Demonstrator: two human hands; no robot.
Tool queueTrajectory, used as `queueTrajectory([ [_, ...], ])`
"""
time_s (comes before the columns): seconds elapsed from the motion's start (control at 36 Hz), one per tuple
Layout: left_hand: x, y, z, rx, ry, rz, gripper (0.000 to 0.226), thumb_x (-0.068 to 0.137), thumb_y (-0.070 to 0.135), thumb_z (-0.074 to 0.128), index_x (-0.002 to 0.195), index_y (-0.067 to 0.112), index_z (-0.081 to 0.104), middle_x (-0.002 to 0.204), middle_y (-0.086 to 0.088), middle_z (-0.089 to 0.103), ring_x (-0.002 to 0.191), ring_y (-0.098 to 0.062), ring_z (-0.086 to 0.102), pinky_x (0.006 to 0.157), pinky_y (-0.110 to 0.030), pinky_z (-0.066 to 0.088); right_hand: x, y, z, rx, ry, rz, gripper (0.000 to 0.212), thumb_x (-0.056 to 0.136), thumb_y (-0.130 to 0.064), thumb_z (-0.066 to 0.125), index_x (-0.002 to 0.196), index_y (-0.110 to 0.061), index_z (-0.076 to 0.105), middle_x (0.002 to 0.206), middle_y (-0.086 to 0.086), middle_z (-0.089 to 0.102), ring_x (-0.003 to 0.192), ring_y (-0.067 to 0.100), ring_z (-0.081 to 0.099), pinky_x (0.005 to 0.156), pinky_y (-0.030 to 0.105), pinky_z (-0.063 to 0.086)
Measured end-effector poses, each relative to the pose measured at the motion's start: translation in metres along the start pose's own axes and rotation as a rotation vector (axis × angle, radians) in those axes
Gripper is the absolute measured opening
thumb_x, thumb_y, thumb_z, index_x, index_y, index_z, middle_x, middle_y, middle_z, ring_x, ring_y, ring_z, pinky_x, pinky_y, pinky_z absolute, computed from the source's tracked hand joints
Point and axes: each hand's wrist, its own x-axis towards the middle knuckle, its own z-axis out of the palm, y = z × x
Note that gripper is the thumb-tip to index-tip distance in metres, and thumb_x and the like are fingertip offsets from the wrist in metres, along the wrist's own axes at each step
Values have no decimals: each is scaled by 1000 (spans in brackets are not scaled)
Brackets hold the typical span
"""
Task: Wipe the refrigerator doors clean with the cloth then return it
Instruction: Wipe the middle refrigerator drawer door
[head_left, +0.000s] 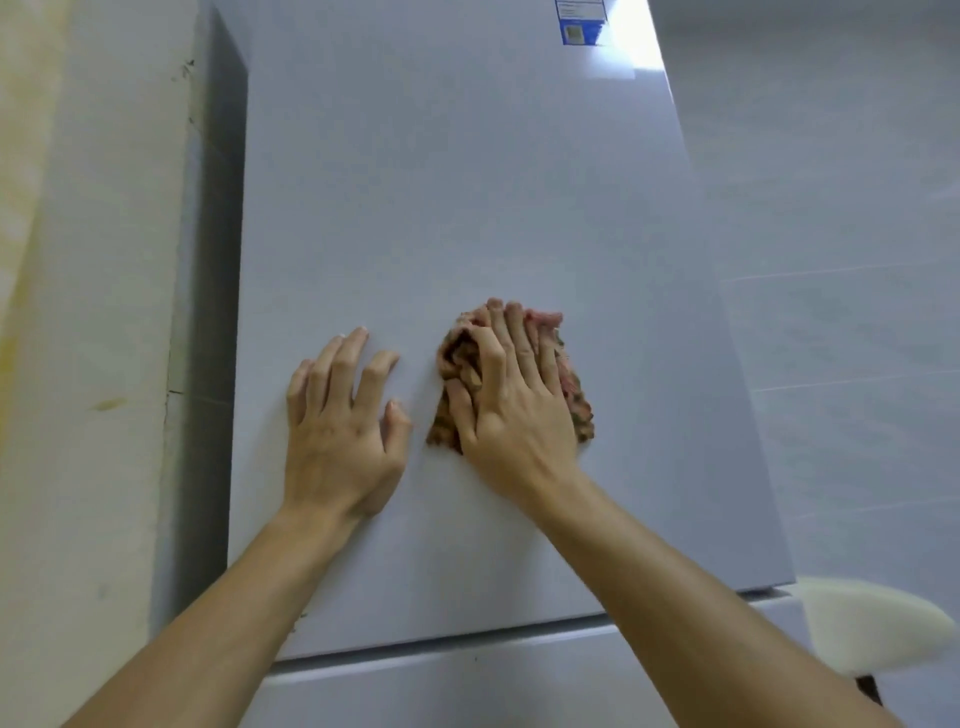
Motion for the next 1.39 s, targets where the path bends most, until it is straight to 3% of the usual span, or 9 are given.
queueTrajectory([
  [0.14,0,-3,-3,19,0,8,51,96,32,43,140,11,56,157,-17,45,147,-37,36,124,-56,23,3,32,-20,-54,12,-84,52,109,-34,50,156,-13,45,170,8,29,160,24,20,131,47,13],
  [0.28,1,-13,-7,22,0,-7,53,97,34,41,142,10,56,158,-18,44,149,-38,36,125,-57,23,22,67,-37,-98,31,416,59,110,-53,28,166,-40,15,176,-3,-11,160,15,-20,128,43,-18],
  [0.42,-1,-20,-7,8,21,-21,53,98,33,40,143,10,55,160,-16,43,151,-34,33,126,-53,23,37,36,-17,-109,67,544,62,110,-50,21,168,-33,4,175,4,-16,159,26,-23,128,49,-16],
  [0.53,-4,-33,-10,8,56,-66,51,98,31,42,143,12,55,160,-14,44,151,-34,34,126,-53,23,49,-11,5,-140,70,422,63,110,-50,24,168,-32,9,176,8,-9,161,30,-15,129,48,-14],
  [0.69,-19,-58,-20,38,84,-85,51,96,19,44,144,4,53,159,-18,45,149,-38,38,124,-56,27,28,-106,51,-117,-25,-2,59,110,-45,31,167,-30,23,175,10,6,162,32,-3,130,46,-5],
  [0.86,-28,-67,-27,17,46,-76,53,97,22,42,147,4,49,161,-17,41,151,-34,34,125,-55,25,22,-95,44,-103,-66,-139,54,112,-42,37,164,-27,33,174,6,17,162,28,7,132,43,0],
  [0.97,-23,-71,-30,-13,30,-81,48,98,22,46,144,10,51,159,-14,43,151,-31,33,126,-51,23,24,-63,26,-104,54,14,51,110,-39,42,159,-25,44,170,8,28,160,31,18,132,44,6],
  [1.17,-22,-87,-34,0,-3,-46,48,99,28,45,144,13,52,161,-13,41,152,-30,31,125,-52,26,48,-38,19,-132,89,542,62,110,-50,24,167,-33,7,175,11,-12,160,33,-17,129,53,-12],
  [1.39,-26,-106,-38,2,16,-60,50,100,31,37,144,11,52,160,-11,43,151,-30,34,126,-49,24,71,-94,47,-173,102,361,61,109,-49,24,167,-38,9,176,11,-2,161,38,-9,129,53,-10],
])
